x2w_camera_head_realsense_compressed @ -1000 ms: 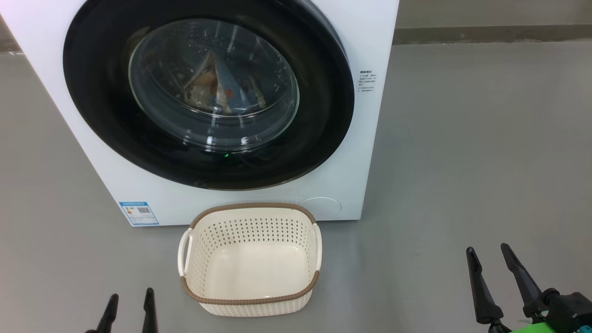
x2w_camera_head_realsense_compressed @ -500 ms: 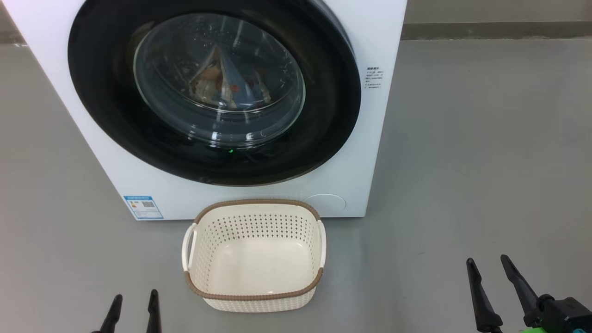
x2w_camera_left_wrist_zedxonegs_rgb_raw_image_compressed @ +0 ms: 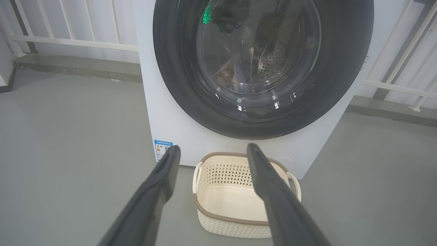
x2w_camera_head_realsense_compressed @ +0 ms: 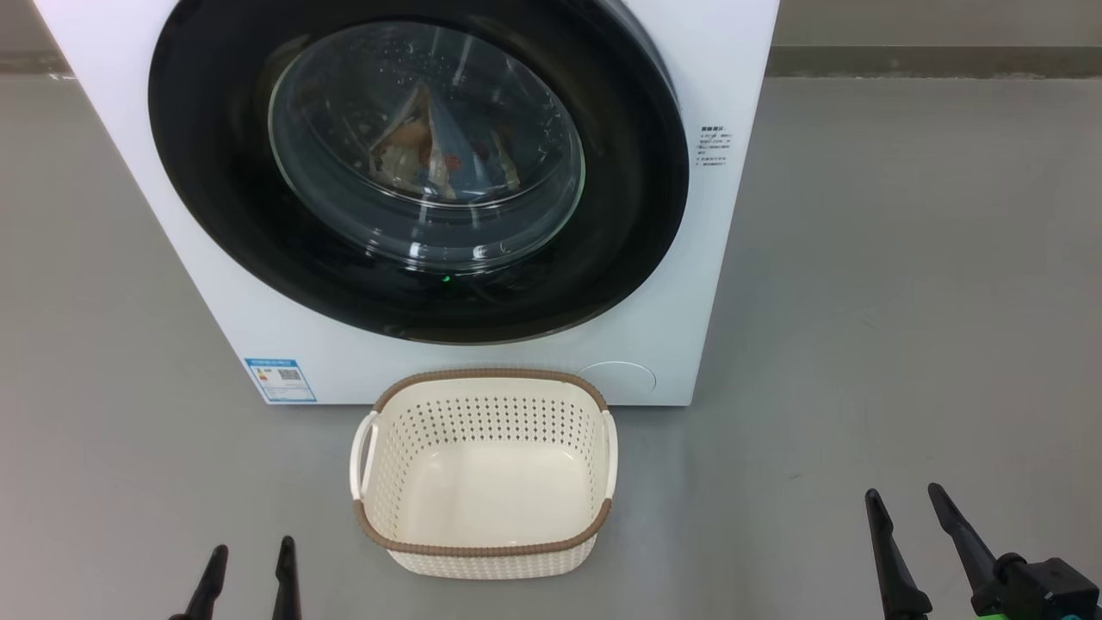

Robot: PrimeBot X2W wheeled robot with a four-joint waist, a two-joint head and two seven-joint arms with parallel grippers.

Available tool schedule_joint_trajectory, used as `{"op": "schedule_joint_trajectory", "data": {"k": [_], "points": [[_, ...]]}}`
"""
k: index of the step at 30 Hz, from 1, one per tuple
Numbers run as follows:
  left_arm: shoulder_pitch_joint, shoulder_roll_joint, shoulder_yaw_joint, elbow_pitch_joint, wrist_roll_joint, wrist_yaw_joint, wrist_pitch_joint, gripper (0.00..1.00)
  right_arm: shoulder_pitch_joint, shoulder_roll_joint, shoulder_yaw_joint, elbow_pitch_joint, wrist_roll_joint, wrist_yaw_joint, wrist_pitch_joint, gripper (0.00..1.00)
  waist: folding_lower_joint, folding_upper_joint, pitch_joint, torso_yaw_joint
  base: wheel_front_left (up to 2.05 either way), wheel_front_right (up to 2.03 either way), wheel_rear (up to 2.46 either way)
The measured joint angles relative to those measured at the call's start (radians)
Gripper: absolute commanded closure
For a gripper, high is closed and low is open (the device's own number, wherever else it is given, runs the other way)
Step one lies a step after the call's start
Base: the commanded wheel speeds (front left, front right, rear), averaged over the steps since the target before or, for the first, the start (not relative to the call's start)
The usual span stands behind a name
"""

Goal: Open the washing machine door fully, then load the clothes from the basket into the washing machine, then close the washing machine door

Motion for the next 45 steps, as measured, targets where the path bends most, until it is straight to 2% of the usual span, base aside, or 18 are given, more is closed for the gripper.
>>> {"op": "schedule_joint_trajectory", "data": {"k": [9,10,18,45], "points": [[0.000,0.003,-0.002,-0.008,0.000,0.000,0.000,0.00,0.000,0.005,0.000,0.005,0.000,0.000,0.001,0.00,0.0000,0.0000,-0.003,0.001,0.00,0.00,0.00],[0.000,0.004,-0.002,-0.009,0.000,0.000,0.000,1.00,0.000,0.007,0.000,0.005,0.000,0.000,0.001,1.00,0.0000,-0.0001,-0.003,0.001,0.00,0.00,0.00],[0.022,-0.029,-0.007,0.068,-0.018,0.000,0.008,1.00,0.007,0.025,0.005,0.091,0.009,0.000,0.009,1.00,0.0000,0.0000,-0.003,0.000,0.00,0.00,0.00],[-0.004,-0.026,0.001,0.074,-0.297,0.000,0.077,1.00,-0.007,0.027,0.000,0.101,0.306,0.000,0.084,1.00,0.0002,0.0000,0.002,-0.020,0.00,0.00,0.00]]}}
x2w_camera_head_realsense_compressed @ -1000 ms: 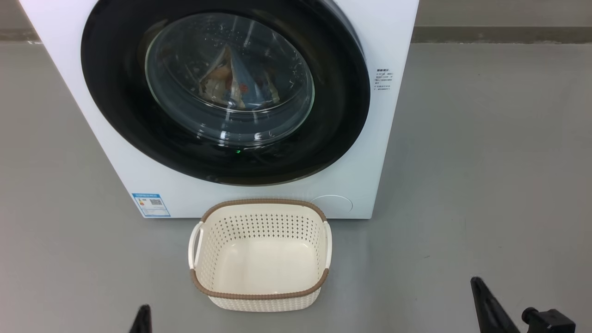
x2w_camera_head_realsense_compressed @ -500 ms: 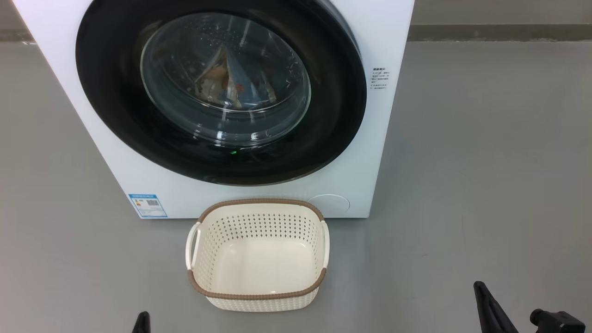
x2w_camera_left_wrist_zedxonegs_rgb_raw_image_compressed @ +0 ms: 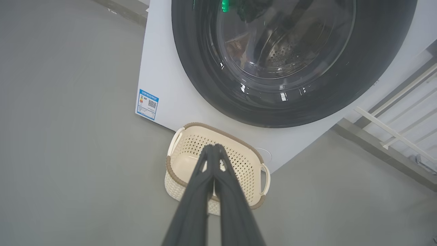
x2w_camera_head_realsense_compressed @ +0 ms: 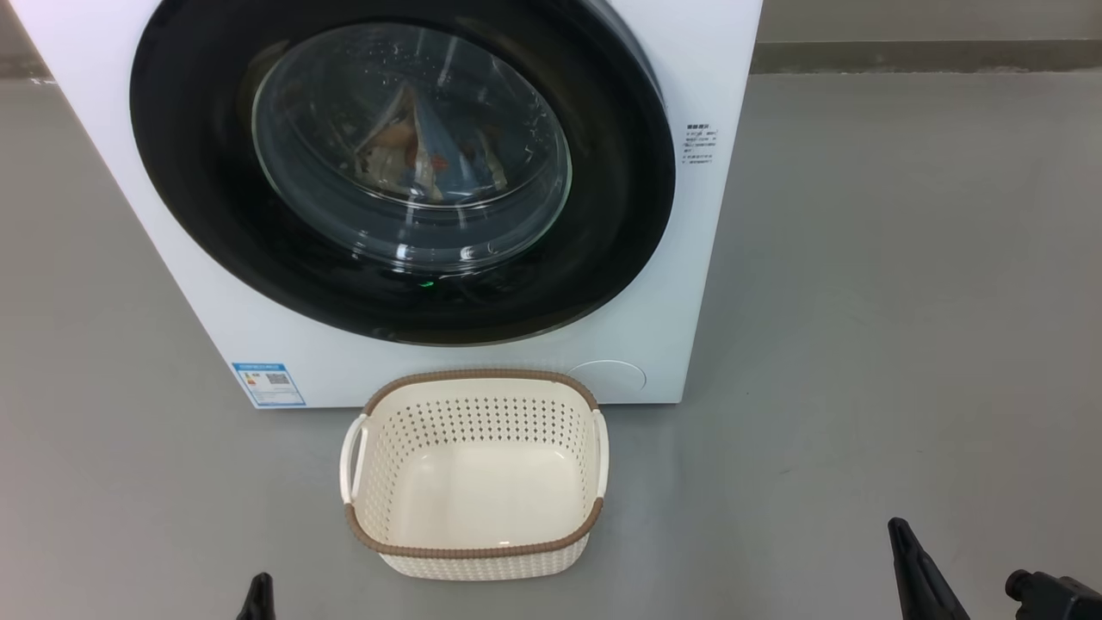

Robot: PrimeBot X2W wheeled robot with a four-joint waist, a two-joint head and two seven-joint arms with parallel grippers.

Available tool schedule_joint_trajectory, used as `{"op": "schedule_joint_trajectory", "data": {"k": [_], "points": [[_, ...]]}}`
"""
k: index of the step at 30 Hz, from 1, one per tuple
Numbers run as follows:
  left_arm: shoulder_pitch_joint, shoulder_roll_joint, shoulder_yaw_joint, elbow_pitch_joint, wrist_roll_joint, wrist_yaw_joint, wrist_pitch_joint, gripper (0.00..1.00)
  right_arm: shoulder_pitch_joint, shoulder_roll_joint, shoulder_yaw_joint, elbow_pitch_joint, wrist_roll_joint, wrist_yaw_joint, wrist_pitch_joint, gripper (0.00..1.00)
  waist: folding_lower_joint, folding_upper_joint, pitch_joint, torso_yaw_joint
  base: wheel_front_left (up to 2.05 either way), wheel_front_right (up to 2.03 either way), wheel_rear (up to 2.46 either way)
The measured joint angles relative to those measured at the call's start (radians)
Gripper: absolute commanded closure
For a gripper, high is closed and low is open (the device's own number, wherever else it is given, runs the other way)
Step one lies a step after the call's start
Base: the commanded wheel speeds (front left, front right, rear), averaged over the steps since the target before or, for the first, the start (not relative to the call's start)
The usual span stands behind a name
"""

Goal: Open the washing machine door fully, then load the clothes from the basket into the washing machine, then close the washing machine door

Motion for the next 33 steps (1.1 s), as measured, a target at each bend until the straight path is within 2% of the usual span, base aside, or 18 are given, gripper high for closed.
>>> {"op": "schedule_joint_trajectory", "data": {"k": [33], "points": [[-0.058,0.003,0.018,0.010,-0.360,0.000,0.093,1.00,-0.050,0.004,-0.020,0.017,0.368,0.000,0.097,1.00,-0.0001,0.0000,0.007,-0.024,0.00,0.00,0.00]]}}
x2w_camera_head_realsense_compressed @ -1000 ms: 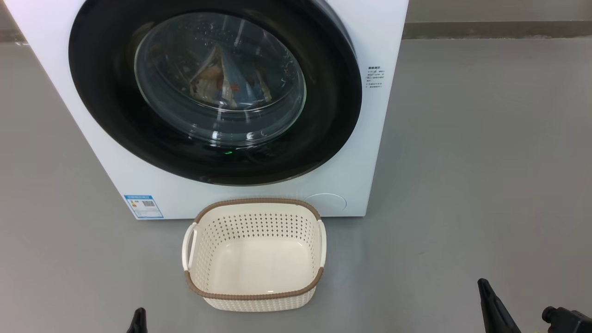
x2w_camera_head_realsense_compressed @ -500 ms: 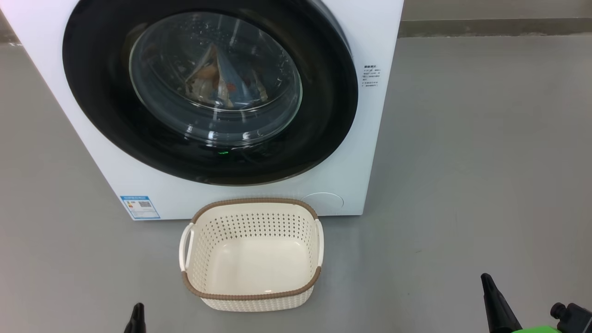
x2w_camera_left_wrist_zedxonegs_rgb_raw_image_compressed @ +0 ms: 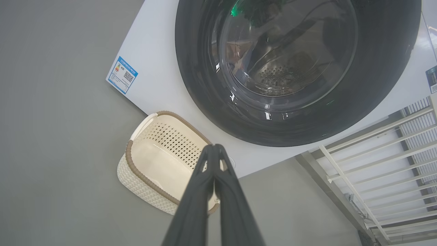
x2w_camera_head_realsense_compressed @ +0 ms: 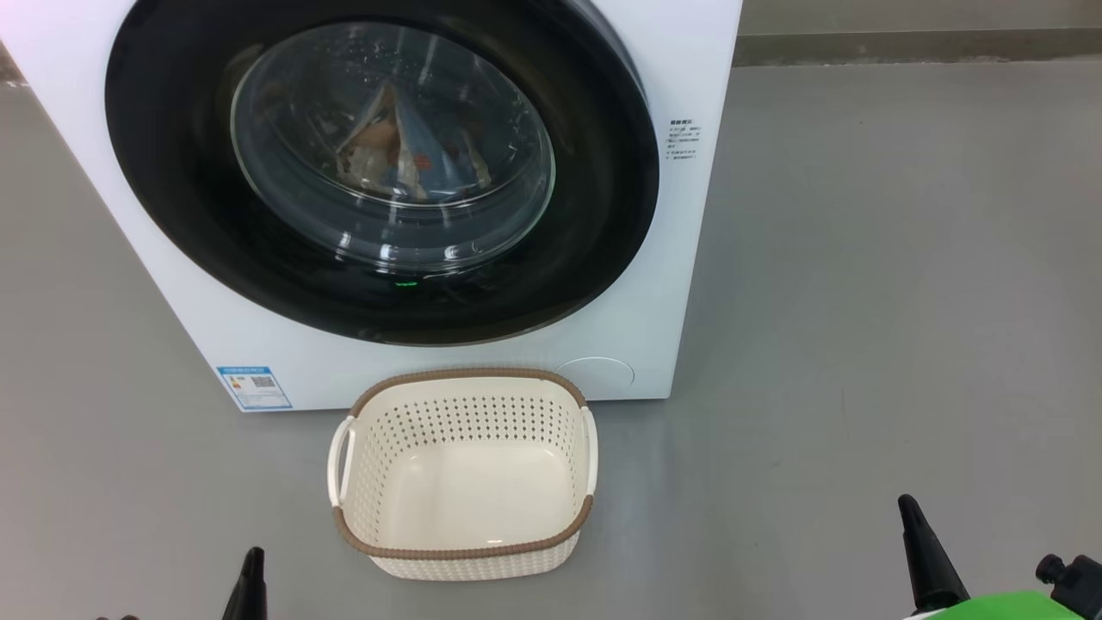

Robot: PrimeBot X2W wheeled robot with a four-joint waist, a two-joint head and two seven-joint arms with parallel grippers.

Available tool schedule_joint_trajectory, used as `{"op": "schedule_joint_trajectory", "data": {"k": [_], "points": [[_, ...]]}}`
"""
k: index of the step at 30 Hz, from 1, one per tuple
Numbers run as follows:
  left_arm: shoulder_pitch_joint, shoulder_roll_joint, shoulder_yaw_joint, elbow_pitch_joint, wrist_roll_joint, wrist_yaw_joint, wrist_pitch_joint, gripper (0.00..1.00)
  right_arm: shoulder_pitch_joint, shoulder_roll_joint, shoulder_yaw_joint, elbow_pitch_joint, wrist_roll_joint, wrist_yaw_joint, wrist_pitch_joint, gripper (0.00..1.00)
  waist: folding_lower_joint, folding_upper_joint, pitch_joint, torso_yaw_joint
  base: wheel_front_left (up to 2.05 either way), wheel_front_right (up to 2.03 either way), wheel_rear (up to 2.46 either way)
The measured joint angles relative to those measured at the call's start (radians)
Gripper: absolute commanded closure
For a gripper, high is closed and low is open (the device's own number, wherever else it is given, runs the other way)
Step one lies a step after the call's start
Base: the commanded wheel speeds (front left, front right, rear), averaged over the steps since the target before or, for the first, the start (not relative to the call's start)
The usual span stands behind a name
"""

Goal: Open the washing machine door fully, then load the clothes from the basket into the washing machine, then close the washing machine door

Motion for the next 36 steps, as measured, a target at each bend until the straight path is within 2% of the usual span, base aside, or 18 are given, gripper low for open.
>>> {"op": "schedule_joint_trajectory", "data": {"k": [36], "points": [[-0.065,0.008,0.025,0.011,-0.392,0.000,0.105,1.00,-0.064,0.003,-0.015,0.016,0.404,-0.001,0.105,1.00,0.0000,0.0000,0.008,-0.027,0.00,0.00,0.00]]}}
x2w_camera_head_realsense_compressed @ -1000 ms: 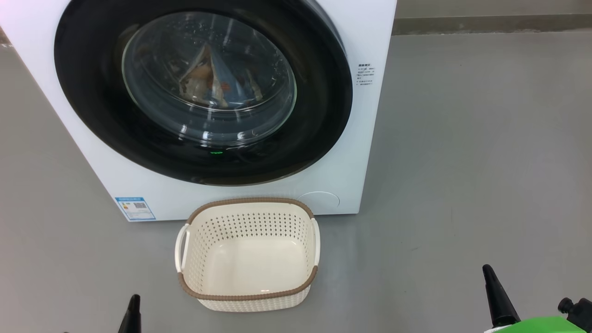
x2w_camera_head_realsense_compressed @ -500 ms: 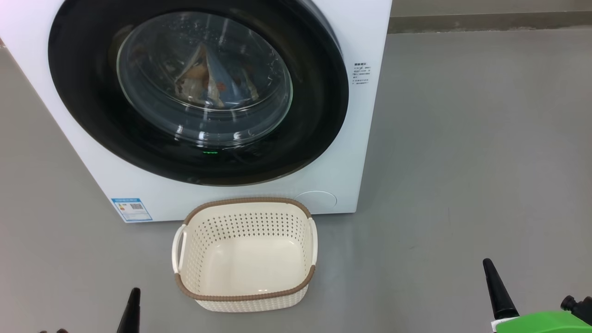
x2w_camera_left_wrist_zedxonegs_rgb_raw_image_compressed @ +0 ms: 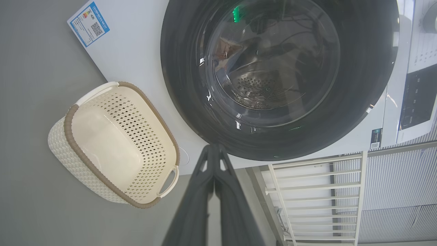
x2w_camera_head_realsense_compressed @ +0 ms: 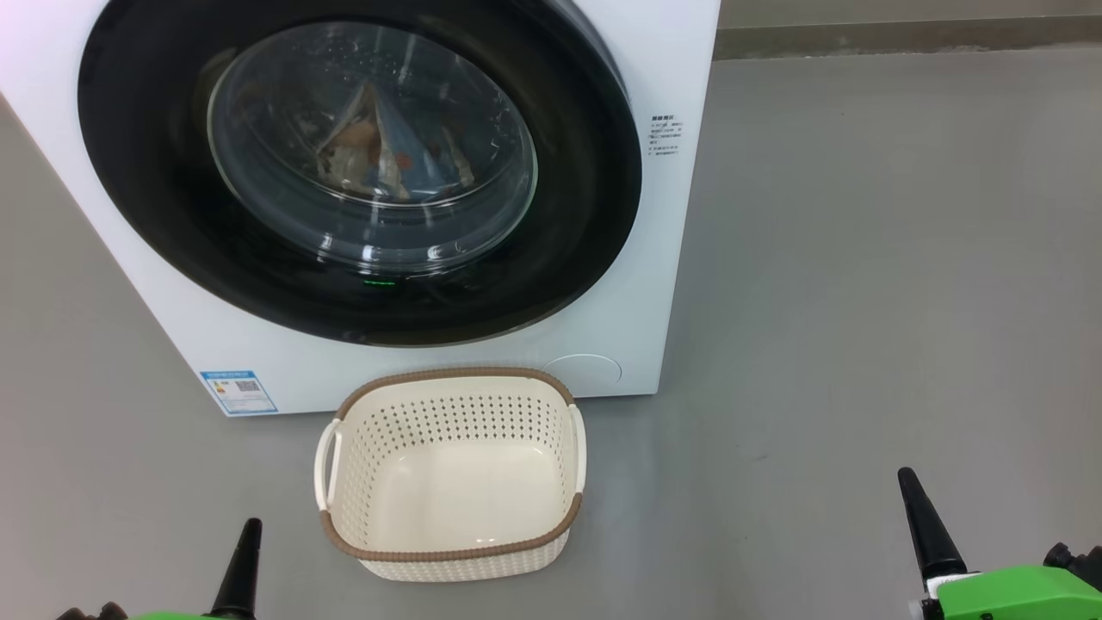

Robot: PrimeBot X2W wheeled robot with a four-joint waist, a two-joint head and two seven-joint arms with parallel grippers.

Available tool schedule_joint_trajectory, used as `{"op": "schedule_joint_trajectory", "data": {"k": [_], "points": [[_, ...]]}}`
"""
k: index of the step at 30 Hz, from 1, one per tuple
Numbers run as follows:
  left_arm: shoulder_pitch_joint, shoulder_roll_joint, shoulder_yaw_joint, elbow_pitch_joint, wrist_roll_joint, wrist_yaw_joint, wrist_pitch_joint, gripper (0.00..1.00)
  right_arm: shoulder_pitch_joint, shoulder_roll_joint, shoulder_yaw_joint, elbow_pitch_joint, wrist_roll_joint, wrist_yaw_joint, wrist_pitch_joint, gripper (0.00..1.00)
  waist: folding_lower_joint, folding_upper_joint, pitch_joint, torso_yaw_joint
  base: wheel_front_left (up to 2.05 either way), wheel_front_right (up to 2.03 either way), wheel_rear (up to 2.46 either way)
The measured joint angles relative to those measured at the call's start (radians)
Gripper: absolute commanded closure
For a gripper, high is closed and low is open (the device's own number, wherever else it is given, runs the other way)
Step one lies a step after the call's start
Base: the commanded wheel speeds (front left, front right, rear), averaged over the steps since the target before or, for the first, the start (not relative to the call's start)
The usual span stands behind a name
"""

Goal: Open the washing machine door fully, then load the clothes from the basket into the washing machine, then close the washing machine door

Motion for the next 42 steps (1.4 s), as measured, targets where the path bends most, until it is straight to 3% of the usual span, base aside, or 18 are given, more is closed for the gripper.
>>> {"op": "schedule_joint_trajectory", "data": {"k": [29,42], "points": [[-0.046,0.002,0.023,0.008,-0.301,0.000,0.080,1.00,-0.046,0.001,-0.016,0.015,0.314,-0.007,0.079,1.00,0.0000,0.0000,0.006,-0.020,0.00,0.00,0.00],[-0.059,0.003,0.025,0.010,-0.308,0.000,0.087,1.00,-0.054,0.002,-0.017,0.015,0.331,-0.007,0.079,1.00,0.0000,0.0000,0.006,-0.020,0.00,0.00,0.00]]}}
